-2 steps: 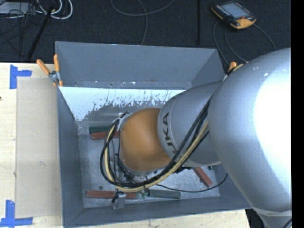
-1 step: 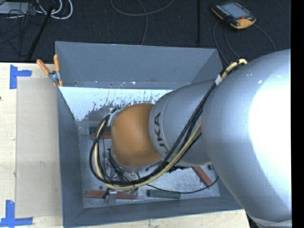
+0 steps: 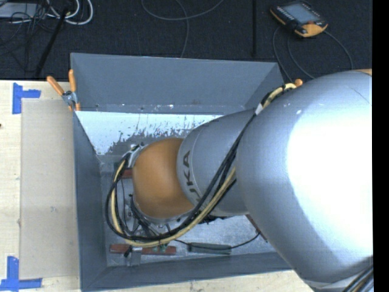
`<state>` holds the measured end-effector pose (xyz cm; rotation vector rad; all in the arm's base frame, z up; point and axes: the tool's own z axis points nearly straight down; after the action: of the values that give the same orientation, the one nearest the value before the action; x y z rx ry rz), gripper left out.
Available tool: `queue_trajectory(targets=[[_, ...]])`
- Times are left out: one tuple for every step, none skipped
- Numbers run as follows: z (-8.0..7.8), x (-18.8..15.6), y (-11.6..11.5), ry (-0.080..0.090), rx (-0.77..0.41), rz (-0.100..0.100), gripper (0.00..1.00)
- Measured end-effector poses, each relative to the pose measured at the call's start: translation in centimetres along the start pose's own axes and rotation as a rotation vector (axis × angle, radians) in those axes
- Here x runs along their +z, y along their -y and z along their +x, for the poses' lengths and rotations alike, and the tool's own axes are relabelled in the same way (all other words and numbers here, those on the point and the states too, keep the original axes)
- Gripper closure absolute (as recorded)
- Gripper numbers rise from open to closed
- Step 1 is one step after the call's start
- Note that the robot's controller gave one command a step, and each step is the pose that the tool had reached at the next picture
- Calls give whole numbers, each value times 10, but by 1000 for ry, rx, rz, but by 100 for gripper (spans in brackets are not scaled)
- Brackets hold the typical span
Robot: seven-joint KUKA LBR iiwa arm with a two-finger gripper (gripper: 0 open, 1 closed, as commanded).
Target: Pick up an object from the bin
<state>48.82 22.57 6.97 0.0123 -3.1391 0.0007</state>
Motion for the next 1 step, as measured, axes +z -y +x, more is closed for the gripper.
queue_trajectory(targets=[[17,0,20,-1,5,0,100]])
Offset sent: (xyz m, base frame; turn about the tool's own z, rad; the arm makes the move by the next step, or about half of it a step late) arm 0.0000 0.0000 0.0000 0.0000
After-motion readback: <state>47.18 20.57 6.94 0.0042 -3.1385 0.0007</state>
